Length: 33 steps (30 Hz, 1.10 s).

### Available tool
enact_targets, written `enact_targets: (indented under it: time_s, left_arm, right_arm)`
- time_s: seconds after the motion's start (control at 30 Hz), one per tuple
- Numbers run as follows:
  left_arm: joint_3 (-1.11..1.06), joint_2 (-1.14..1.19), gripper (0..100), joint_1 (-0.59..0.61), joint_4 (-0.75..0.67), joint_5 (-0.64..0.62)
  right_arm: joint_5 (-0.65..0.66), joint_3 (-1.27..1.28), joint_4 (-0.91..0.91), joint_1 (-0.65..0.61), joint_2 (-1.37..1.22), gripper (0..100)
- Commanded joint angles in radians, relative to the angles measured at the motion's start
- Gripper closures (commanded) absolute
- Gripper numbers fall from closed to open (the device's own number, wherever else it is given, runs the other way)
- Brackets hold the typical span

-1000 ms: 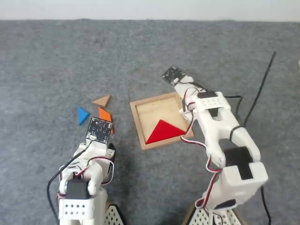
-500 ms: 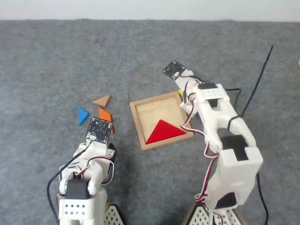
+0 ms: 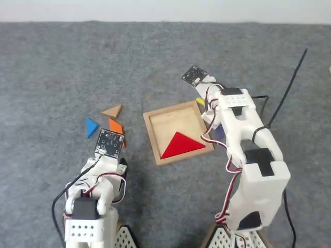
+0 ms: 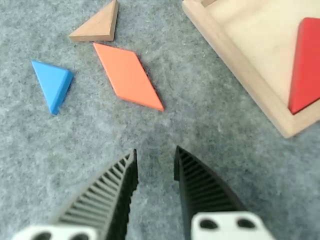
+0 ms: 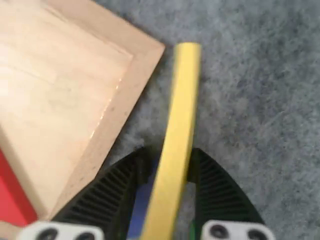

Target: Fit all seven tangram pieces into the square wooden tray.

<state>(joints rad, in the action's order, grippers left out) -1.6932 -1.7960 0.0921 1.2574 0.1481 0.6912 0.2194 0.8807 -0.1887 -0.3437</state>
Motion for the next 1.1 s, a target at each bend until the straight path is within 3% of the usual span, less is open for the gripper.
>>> enact_targets:
  time_s: [0.0,0.2,0.37,0.67,0.9,1.07]
  left_arm:
    - [0.01,-0.018,88,0.005,0.005,0.0]
    - [0.01,-0.018,88,0.005,0.005,0.0]
    - [0.01,-0.018,88,0.005,0.005,0.0]
    - [0.01,-0.018,88,0.005,0.005,0.0]
    - [0.01,-0.018,88,0.005,0.005,0.0]
    - [0.01,-0.018,88,0.005,0.005,0.0]
  right_arm:
    - [-0.023,-0.028,0.03,0.021,0.117,91.3]
    - [-0.081,-0.026,0.038,0.064,0.211,98.7]
    - [-0.112,-0.028,0.091,0.054,0.257,99.0]
    - [-0.094,-0.028,0.297,-0.114,0.417,99.0]
    - [0.196,-0.029,0.479,-0.354,0.499,99.0]
    - [0.302,-0.077,0.572,-0.403,0.455,99.0]
